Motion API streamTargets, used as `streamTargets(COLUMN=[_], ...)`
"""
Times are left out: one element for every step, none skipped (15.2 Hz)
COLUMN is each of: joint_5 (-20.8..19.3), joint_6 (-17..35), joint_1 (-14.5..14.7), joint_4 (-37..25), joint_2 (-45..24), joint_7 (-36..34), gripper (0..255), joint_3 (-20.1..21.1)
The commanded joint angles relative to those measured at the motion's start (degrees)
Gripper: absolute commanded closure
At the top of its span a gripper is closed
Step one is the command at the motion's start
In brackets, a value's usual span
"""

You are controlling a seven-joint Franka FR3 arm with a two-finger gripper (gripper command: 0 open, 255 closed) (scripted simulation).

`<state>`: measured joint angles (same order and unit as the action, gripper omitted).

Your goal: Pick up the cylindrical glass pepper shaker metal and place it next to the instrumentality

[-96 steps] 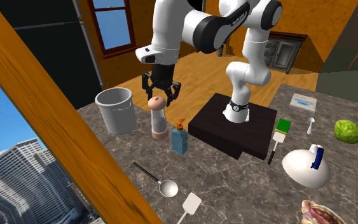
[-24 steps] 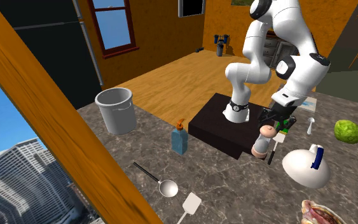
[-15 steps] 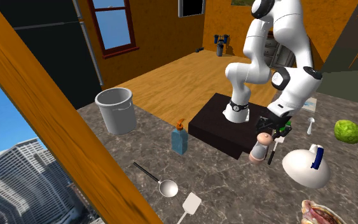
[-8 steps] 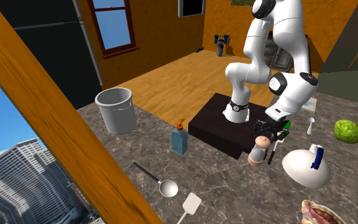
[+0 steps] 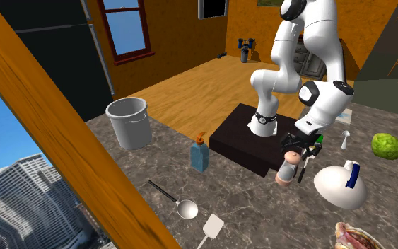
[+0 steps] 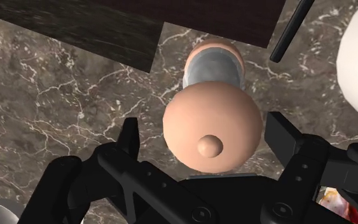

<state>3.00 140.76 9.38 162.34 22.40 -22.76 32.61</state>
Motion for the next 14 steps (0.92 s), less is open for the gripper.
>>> streamTargets(joint_5=[0.00, 0.00, 1.03, 1.81, 2.38, 2.72, 2.72, 2.72, 2.72, 2.72, 2.72, 2.72, 2.72, 2.71], joint_6=[0.00, 0.00, -2.75, -5.45, -8.10, -10.14, -10.14, -10.14, -10.14, -10.14, -10.14, -10.14, -10.14, -10.13], joint_1=[0.00, 0.00, 1.01, 1.85, 2.55, 3.03, 3.03, 3.03, 3.04, 3.03, 3.03, 3.03, 3.03, 3.03], joint_4=[0.00, 0.00, -0.73, -1.55, -2.47, -3.26, -3.26, -3.26, -3.26, -3.26, -3.26, -3.26, -3.26, -3.26], joint_2=[0.00, 0.00, 2.10, 4.03, 5.80, 7.08, 7.08, 7.08, 7.08, 7.08, 7.08, 7.08, 7.08, 7.07], joint_7=[0.00, 0.00, 0.79, 1.41, 1.90, 2.22, 2.21, 2.21, 2.21, 2.21, 2.21, 2.21, 2.21, 2.21], gripper=[0, 0, 0, 0, 0, 0, 0, 0, 0, 0, 0, 0, 0, 0], joint_3=[0.00, 0.00, -0.72, -1.38, -1.98, -2.43, -2.44, -2.44, -2.44, -2.44, -2.44, -2.44, -2.44, -2.44])
